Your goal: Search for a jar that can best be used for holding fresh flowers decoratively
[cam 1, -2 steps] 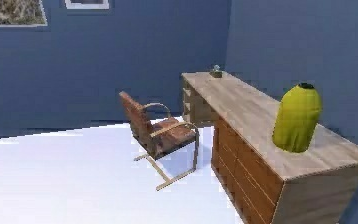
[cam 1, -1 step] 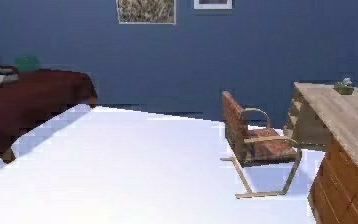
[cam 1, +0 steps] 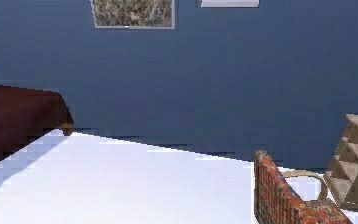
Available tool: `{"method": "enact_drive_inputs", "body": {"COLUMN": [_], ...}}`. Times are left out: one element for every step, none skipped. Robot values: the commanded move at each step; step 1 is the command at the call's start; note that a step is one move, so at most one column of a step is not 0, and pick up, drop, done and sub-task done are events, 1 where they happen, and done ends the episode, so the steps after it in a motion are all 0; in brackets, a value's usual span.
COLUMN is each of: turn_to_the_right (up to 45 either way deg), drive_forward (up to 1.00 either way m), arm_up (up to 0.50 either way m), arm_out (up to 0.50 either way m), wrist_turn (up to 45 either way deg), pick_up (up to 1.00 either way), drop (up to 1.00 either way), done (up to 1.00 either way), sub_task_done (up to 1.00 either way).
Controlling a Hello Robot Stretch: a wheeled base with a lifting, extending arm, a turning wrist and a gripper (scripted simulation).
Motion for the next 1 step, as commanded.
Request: {"method": "enact_drive_inputs", "body": {"turn_to_the_right": [-39.0], "drive_forward": [0.0], "arm_up": [0.0], "arm_out": [0.0], "wrist_turn": [0.0], "pick_up": [0.0], "drop": [0.0], "done": [0.0], "sub_task_done": [0.0]}}
